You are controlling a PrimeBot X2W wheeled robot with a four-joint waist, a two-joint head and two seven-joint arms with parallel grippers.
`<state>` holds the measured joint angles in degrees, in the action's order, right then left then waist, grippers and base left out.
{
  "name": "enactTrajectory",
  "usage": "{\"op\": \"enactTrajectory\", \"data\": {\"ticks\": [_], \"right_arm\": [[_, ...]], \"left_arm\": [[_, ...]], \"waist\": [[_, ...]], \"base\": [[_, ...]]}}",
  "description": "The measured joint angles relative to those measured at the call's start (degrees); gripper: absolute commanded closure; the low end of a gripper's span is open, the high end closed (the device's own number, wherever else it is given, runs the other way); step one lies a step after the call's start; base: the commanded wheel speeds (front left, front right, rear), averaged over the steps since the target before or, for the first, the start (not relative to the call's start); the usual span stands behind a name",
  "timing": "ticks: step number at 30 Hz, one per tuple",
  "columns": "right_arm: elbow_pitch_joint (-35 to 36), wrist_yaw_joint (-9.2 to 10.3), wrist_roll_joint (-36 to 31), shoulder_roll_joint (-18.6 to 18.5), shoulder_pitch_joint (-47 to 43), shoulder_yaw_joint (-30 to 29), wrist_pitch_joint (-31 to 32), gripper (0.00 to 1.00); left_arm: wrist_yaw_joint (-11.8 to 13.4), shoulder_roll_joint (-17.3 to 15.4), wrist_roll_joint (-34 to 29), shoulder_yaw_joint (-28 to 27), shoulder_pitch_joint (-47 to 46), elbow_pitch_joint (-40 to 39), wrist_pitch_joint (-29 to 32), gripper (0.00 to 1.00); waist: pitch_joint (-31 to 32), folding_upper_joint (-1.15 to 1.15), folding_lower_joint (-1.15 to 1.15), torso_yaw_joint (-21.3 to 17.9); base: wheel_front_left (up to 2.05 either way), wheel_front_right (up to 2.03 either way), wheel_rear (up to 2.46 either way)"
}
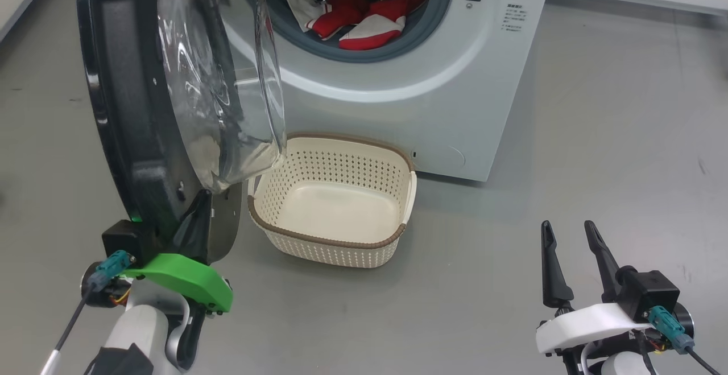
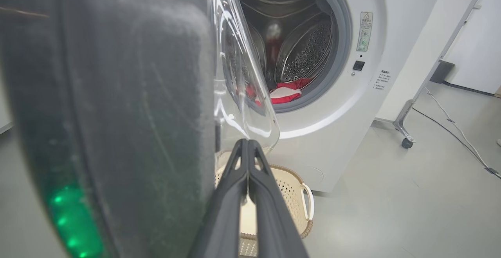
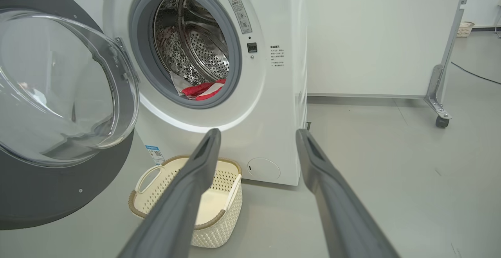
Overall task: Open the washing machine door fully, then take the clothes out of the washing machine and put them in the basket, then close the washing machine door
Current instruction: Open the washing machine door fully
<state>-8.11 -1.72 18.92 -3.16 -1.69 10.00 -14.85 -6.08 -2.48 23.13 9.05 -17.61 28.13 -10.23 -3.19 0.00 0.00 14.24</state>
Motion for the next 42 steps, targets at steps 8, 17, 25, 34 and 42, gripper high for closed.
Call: {"op": "enactTrajectory", "data": {"ticks": [8, 17, 25, 34, 42], "right_arm": [[-0.14, -0.26, -1.02, 0.0, 0.18, 1.59, 0.0, 0.0], [-0.99, -0.74, -2.16, -0.12, 1.88, 2.79, 0.0, 0.0], [-1.12, -0.74, -3.09, -0.66, 4.17, 3.05, 0.02, 0.0], [-0.78, -0.73, -4.54, -0.92, 6.11, 3.63, 1.01, 0.0], [0.16, -0.66, -5.45, -1.18, 8.84, 3.99, 1.52, 0.0]], "left_arm": [[0.78, -0.41, 1.27, -2.98, -0.87, 0.09, -1.19, 1.0], [2.32, -3.33, 3.82, -8.96, -1.18, 0.22, -2.46, 1.0], [3.33, -6.8, 6.31, -14.85, -1.19, 0.67, -3.03, 1.0], [3.34, -10.69, 7.53, -18.41, -3.19, 0.73, -3.53, 1.0], [3.27, -13.48, 9.65, -21.95, -6.04, 1.53, -3.54, 1.0]], "waist": [[-2.73, 0.0, 0.0, 2.34], [-6.58, 0.0, 0.0, 3.68], [-9.35, 0.0, 0.0, 3.78], [-13.25, 0.0, 0.0, 2.73], [-17.62, 0.0, 0.0, 1.34]], "base": [[0.0, 0.0, 0.0], [0.0, 0.0, 0.0], [0.0, 0.0, 0.0], [0.0, 0.0, 0.0], [0.0, 0.0, 0.0]]}}
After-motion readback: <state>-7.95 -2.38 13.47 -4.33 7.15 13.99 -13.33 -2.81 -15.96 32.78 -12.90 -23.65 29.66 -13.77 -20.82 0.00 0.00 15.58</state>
